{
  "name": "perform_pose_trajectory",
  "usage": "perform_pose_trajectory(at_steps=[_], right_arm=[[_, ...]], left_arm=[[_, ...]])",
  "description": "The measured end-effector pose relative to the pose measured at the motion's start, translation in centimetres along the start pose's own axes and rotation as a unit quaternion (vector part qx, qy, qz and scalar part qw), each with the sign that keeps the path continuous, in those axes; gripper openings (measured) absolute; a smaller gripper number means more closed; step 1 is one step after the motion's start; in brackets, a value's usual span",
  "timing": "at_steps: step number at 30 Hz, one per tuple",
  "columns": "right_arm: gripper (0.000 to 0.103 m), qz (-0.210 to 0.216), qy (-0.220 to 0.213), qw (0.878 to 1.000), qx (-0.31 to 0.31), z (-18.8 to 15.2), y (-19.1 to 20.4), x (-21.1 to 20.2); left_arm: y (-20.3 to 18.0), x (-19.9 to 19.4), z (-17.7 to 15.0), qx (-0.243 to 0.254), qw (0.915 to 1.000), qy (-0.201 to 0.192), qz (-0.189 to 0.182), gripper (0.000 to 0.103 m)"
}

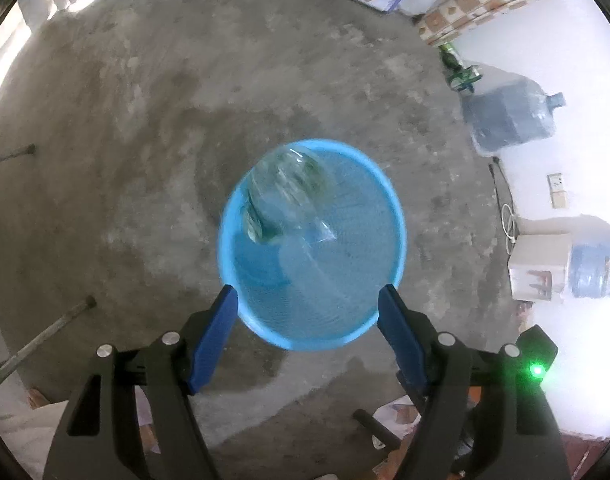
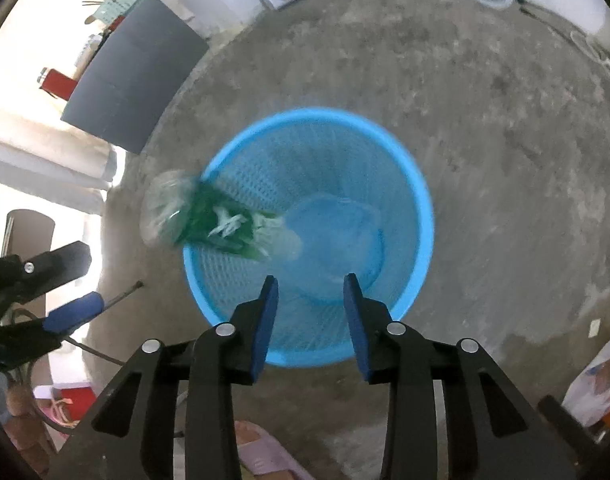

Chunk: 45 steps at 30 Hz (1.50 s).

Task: Collect trash
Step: 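Open both tools to drop the bottle and container into the wastebasket, then move both tools back toward the table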

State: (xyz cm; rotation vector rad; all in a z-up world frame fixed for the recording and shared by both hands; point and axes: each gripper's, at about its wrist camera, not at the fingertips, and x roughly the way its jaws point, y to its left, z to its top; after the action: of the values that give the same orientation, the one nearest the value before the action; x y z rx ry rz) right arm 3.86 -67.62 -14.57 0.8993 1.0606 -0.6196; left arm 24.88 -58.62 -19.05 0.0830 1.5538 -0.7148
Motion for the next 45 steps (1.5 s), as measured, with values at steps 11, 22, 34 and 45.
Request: perform_pose_trajectory(at_steps=[11,22,34,45], right_arm=[[0.036,0.000,-0.061,0.998,0.000,-2.0,-1.4,-7.1],[0.051,0.030,-0.112,0.993,-0.034,-7.5,0.4,-16.0],[0.077,0.042,-0.119,0.974,-0.188,-15.2,11.5,-21.0],[0.095,0.012,-0.162,0.907,-0.389,-25.9,25.5,-23.6]], left_arm=[[0.0,-11.6,-4.2,0.027,0.9981,-0.038,-0.041,0.071],[7.7,-29.8,-14.6,0.013,0.9742,-0.195,-0.113,0.075],[26.2,-42.2,-33.0,-0.069,0.9279,-0.357,-0.083,0.085],[35.8,-41.2,-46.5,-0.133,0.8954,-0.422,0.046,0.088]])
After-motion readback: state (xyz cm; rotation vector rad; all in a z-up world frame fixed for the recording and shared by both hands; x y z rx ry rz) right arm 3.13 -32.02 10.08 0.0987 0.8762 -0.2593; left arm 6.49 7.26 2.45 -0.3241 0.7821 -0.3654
